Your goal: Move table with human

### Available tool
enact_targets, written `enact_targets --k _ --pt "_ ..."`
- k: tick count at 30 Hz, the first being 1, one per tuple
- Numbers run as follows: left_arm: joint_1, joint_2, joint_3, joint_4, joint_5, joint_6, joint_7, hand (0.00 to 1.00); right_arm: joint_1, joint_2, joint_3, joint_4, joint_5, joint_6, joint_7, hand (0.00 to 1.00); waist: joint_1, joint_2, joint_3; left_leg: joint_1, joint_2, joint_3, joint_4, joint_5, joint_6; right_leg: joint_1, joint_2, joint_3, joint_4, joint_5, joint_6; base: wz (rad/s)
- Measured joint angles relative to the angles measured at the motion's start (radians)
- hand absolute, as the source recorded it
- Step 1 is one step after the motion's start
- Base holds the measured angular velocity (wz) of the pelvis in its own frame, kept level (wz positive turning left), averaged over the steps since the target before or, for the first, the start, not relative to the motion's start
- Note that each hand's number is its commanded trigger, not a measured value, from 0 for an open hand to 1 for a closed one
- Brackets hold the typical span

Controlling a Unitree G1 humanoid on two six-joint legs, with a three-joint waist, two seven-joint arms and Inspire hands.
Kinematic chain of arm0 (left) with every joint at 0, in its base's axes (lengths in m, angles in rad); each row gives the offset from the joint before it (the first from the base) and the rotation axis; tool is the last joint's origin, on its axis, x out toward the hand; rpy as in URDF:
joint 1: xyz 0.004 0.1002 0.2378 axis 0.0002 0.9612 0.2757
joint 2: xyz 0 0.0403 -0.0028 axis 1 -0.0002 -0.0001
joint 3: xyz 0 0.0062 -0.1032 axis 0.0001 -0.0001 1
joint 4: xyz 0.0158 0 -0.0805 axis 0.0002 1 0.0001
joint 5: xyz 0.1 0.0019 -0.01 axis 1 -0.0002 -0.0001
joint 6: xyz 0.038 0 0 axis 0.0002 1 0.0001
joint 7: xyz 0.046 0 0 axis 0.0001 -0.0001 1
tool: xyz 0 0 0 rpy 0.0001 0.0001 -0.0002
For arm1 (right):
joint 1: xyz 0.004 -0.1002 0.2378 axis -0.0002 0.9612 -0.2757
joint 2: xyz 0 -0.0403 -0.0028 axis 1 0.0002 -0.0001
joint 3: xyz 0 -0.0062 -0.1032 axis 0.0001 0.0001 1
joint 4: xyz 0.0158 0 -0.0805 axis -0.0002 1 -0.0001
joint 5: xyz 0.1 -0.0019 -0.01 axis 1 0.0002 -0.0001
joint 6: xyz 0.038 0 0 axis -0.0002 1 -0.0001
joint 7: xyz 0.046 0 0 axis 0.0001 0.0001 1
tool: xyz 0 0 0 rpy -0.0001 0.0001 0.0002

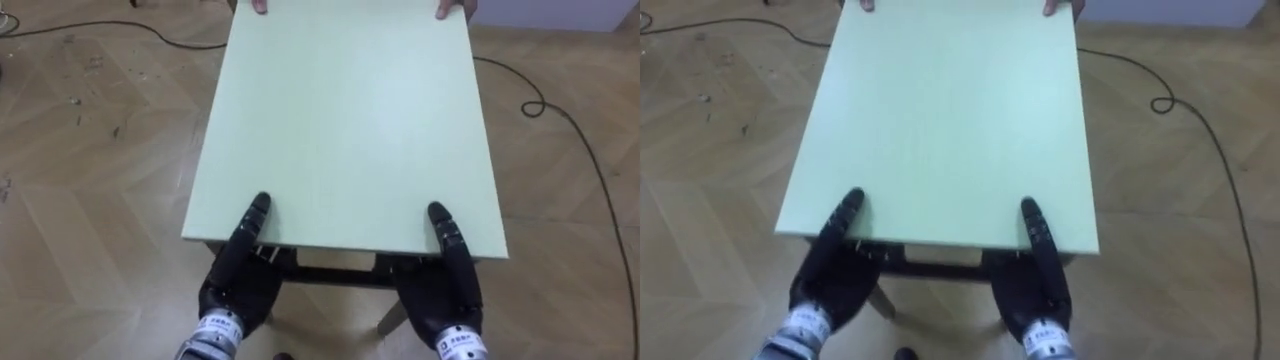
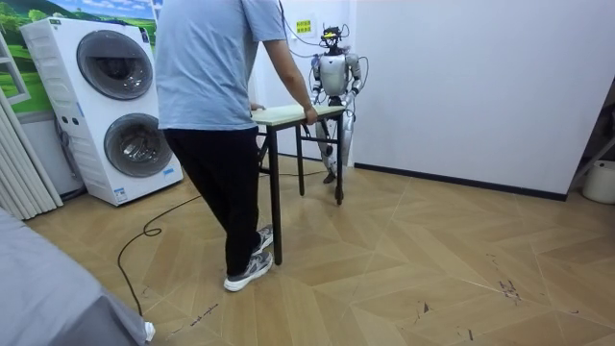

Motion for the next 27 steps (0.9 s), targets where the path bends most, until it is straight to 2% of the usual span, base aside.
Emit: enact_targets --k 1,2,3,4,5,6,7,8,9,10,11,12,13,14,15,16,17,18,19,20,21,23,24,25,26,27 --pt "0.018 -0.021 0.013 0.0 0.0 0.0 0.0 1.0 -0.015 -0.02 0.01 0.002 -0.001 0.0 -0.019 1.0 0.0 0.024 0.0003 0.006 0.033 -0.014 0.16 -0.14 -0.003 0.013 0.008 -0.045 -0.007 0.011 -0.01 -0.4" --pt "0.025 -0.026 0.014 0.0 -0.003 0.0 0.0 1.0 -0.017 -0.023 0.015 0.002 -0.002 -0.002 -0.024 1.0 -0.002 0.035 0.0001 0.015 0.051 -0.019 0.238 -0.195 -0.013 0.016 0.012 -0.074 -0.003 0.015 -0.017 -0.27" --pt "0.034 -0.032 0.013 0.0 -0.004 0.002 0.0 1.0 -0.016 -0.028 0.019 0.002 -0.002 -0.007 -0.026 1.0 -0.004 0.046 0.0014 0.043 0.079 -0.029 0.372 -0.27 -0.033 0.026 0.02 -0.117 0.001 0.019 -0.024 -0.11" --pt "0.035 -0.033 0.014 0.0 -0.005 0.002 0.0 1.0 -0.016 -0.026 0.02 0.002 -0.003 -0.008 -0.027 1.0 -0.006 0.049 0.0018 0.062 0.095 -0.035 0.427 -0.292 -0.039 0.025 0.027 -0.131 0.005 0.021 -0.027 0.0" --pt "0.034 -0.033 0.019 0.0 -0.004 0.004 0.0 1.0 -0.016 -0.021 0.022 0.002 -0.005 -0.011 -0.027 1.0 -0.022 0.052 0.0025 0.111 0.129 -0.045 0.501 -0.312 -0.046 0.018 0.037 -0.155 0.016 0.022 -0.031 0.46" --pt "0.032 -0.033 0.021 0.0 -0.004 0.005 0.001 1.0 -0.017 -0.02 0.02 0.001 -0.009 -0.011 -0.027 1.0 -0.064 0.059 0.0042 0.172 0.153 -0.078 0.526 -0.315 -0.049 0.017 0.047 -0.176 0.016 0.023 -0.035 0.72" --pt "0.026 -0.033 0.021 0.0 -0.004 0.01 0.002 1.0 -0.017 -0.021 0.017 -0.002 -0.009 -0.011 -0.023 1.0 -0.09 0.068 0.0065 0.235 0.186 -0.09 0.525 -0.311 -0.055 0.003 0.057 -0.166 0.025 0.023 -0.036 0.67" --pt "0.021 -0.033 0.02 0.0 -0.004 0.014 0.002 1.0 -0.017 -0.022 0.017 -0.005 -0.009 -0.011 -0.02 1.0 -0.095 0.073 0.0068 0.269 0.2 -0.09 0.512 -0.304 -0.067 -0.013 0.061 -0.161 0.039 0.022 -0.036 0.33" --pt "0.007 -0.031 0.016 0.0 -0.004 0.018 0.002 1.0 -0.017 -0.025 0.015 -0.012 -0.007 -0.013 -0.017 1.0 -0.101 0.084 0.0071 0.342 0.22 -0.093 0.441 -0.293 -0.083 -0.052 0.066 -0.13 0.075 0.022 -0.037 0.32" --pt "-0.011 -0.028 0.007 0.0 0.003 0.022 0.002 1.0 -0.013 -0.025 0.007 -0.018 -0.002 -0.022 -0.007 1.0 -0.112 0.089 0.008 0.404 0.214 -0.09 0.287 -0.274 -0.091 -0.101 0.063 -0.066 0.132 0.022 -0.037 0.34" --pt "-0.021 -0.029 -0.001 0.0 0.016 0.024 0.006 1.0 -0.006 -0.022 -0.003 -0.021 0.002 -0.024 0.001 1.0 -0.107 0.088 0.0087 0.443 0.198 -0.089 0.196 -0.284 -0.104 -0.137 0.057 -0.028 0.188 0.022 -0.037 0.34" --pt "-0.027 -0.035 -0.009 0.0 0.026 0.02 0.008 1.0 0.004 -0.028 -0.019 -0.027 0.011 -0.022 0.006 1.0 -0.122 0.073 0.0114 0.521 0.158 -0.079 0.052 -0.266 -0.107 -0.257 0.027 -0.003 0.405 0.035 -0.055 0.12" --pt "-0.014 -0.029 -0.017 -0.002 0.023 -0.002 -0.001 1.0 0.017 -0.024 -0.022 -0.033 0.013 -0.004 0.008 1.0 -0.136 0.098 0.0038 0.53 0.178 -0.079 0.016 -0.281 -0.121 -0.362 0.101 0.026 0.44 0.022 -0.065 -0.09" --pt "-0.003 -0.015 -0.018 -0.012 0.023 -0.014 -0.014 1.0 0.018 -0.011 -0.018 -0.034 0.012 0.009 0.008 1.0 -0.131 0.107 -0.0006 0.526 0.199 -0.089 0.01 -0.29 -0.125 -0.396 0.17 0.044 0.361 0.037 -0.084 -0.27" --pt "0.018 0.017 -0.015 -0.054 0.014 -0.04 -0.025 1.0 0.021 0.009 -0.001 -0.056 0.011 0.018 0.008 1.0 -0.124 0.083 -0.0062 0.516 0.192 -0.106 0.01 -0.32 -0.146 -0.429 0.218 0.037 0.161 0.181 -0.136 -0.11" --pt "0.023 0.014 -0.018 -0.07 0.01 -0.042 -0.029 1.0 0.04 0.003 0.01 -0.097 0.005 0.009 0.008 1.0 -0.124 0.088 -0.0011 0.524 0.16 -0.1 0.043 -0.403 -0.152 -0.448 0.18 -0.033 0.146 0.25 -0.16 -0.12" --pt "0.021 -0.004 -0.018 -0.065 0.013 -0.04 -0.027 1.0 0.03 -0.015 0.009 -0.099 0.004 -0.001 0.008 1.0 -0.112 0.116 0.0082 0.527 0.155 -0.115 0.066 -0.447 -0.14 -0.456 0.185 -0.05 0.163 0.243 -0.174 -0.26" --pt "0.015 -0.005 -0.014 -0.059 0.009 -0.036 -0.026 1.0 -0.002 -0.031 0.011 -0.08 0.004 -0.003 0.008 1.0 -0.105 0.122 0.0124 0.509 0.11 -0.147 0.084 -0.488 -0.123 -0.485 0.165 -0.061 0.187 0.242 -0.176 -0.33" --pt "-0.001 -0.007 -0.014 -0.055 -0.004 -0.037 -0.018 1.0 -0.016 -0.037 0.008 -0.08 0.004 -0.001 0.007 1.0 -0.117 0.111 0.0126 0.482 0.059 -0.172 0.084 -0.494 -0.115 -0.498 0.124 -0.088 0.179 0.247 -0.182 -0.05" --pt "-0.013 -0.011 -0.016 -0.045 -0.004 -0.039 -0.015 1.0 -0.016 -0.038 0.004 -0.082 0.004 -0.001 0.007 1.0 -0.121 0.107 0.012 0.473 0.04 -0.183 0.085 -0.497 -0.11 -0.5 0.103 -0.106 0.169 0.253 -0.181 0.38" --pt "-0.036 -0.022 -0.025 -0.021 -0.013 -0.046 -0.012 1.0 -0.017 -0.039 -0.004 -0.081 0.004 -0.001 0.005 1.0 -0.13 0.105 0.0109 0.465 0.008 -0.194 0.084 -0.505 -0.095 -0.497 0.075 -0.133 0.144 0.278 -0.175 0.42" --pt "-0.061 -0.024 -0.033 0.003 -0.015 -0.048 -0.012 1.0 -0.019 -0.033 -0.018 -0.073 0.004 -0.001 0.003 1.0 -0.14 0.103 0.01 0.462 -0.025 -0.194 0.058 -0.515 -0.067 -0.497 0.054 -0.139 0.097 0.324 -0.145 0.35" --pt "-0.073 -0.024 -0.033 0.017 -0.013 -0.048 -0.012 1.0 -0.019 -0.021 -0.026 -0.062 0.004 0.001 0.003 1.0 -0.143 0.098 0.0094 0.466 -0.039 -0.192 0.019 -0.527 -0.038 -0.499 0.043 -0.134 0.073 0.351 -0.11 0.22" --pt "-0.079 -0.022 -0.034 0.032 -0.016 -0.047 -0.012 1.0 -0.016 -0.013 -0.027 -0.052 0.002 0.002 0.003 1.0 -0.147 0.086 0.004 0.458 -0.062 -0.191 0.006 -0.533 0.001 -0.497 0.029 -0.128 0.04 0.383 -0.064 0.1" --pt "-0.076 -0.021 -0.033 0.038 -0.016 -0.047 -0.012 1.0 -0.014 -0.013 -0.028 -0.047 0.0 0.006 0.003 1.0 -0.144 0.077 -0.0011 0.446 -0.077 -0.19 0.011 -0.524 0.012 -0.492 0.021 -0.116 0.018 0.406 -0.032 -0.05" --pt "-0.063 -0.019 -0.035 0.042 -0.017 -0.041 -0.012 1.0 0.0 -0.013 -0.031 -0.044 -0.002 0.015 0.003 1.0 -0.145 0.068 -0.0057 0.434 -0.098 -0.182 0.025 -0.512 0.029 -0.465 0.01 -0.105 -0.038 0.453 0.032 -0.1"
